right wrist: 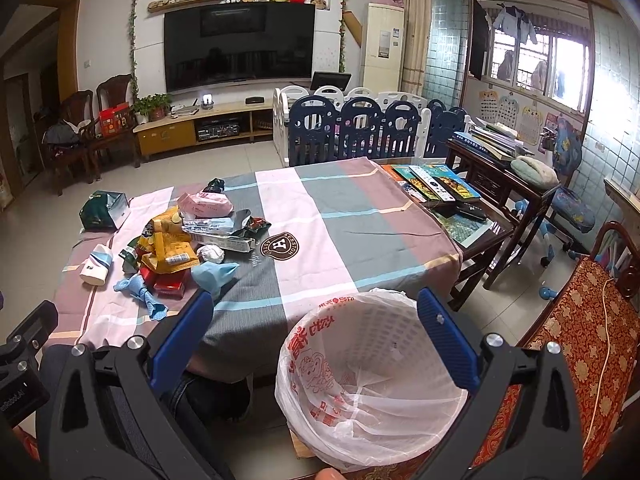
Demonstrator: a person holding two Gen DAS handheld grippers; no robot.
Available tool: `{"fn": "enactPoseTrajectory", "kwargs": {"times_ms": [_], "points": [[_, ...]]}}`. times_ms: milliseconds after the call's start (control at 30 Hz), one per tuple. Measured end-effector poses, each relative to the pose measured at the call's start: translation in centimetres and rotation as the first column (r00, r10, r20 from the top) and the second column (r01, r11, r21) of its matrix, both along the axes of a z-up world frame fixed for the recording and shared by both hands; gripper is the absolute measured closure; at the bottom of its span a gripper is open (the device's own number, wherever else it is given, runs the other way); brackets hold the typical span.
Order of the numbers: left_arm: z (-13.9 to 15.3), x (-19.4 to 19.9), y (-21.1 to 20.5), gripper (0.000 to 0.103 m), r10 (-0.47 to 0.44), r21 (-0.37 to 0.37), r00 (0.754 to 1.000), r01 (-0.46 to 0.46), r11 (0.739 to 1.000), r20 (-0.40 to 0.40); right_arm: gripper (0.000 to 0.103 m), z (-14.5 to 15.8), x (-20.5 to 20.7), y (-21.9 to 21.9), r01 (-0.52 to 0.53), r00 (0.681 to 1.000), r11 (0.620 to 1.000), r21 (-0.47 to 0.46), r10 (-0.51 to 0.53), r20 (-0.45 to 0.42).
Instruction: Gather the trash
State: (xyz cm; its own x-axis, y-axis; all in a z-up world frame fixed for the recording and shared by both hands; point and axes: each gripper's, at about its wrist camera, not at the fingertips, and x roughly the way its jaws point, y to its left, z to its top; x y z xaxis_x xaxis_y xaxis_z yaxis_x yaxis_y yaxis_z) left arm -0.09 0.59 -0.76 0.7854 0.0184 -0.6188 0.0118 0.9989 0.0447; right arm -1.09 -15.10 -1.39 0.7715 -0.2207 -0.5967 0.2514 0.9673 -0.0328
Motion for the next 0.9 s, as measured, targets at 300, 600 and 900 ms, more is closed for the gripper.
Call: {"fn": "enactPoseTrajectory", "kwargs": {"times_ms": [300,600,900], "points": [[0.03,0.03,0.02,0.003,-0.001,0.000,1.000,0.001,1.000,-0.001,0.003,0.05,-0.03,0.04,0.000,1.000,1.000,-0.001,0.000,0.001],[0.05,0.00,0.00,0.003,-0.001,0.001,1.000,0.001,1.000,-0.002,0.003,0.07,-0.15,-0.04,0.006,1.000,1.000,-0.002,-0.006,-0.002],[0.04,0.00,-0.02,0.003,0.000,0.001,1.000,0.000,1.000,-0.002,0.003,0.07,-0.16,-0.04,0.007,1.000,1.000,-0.003,-0.007,-0.003]]}}
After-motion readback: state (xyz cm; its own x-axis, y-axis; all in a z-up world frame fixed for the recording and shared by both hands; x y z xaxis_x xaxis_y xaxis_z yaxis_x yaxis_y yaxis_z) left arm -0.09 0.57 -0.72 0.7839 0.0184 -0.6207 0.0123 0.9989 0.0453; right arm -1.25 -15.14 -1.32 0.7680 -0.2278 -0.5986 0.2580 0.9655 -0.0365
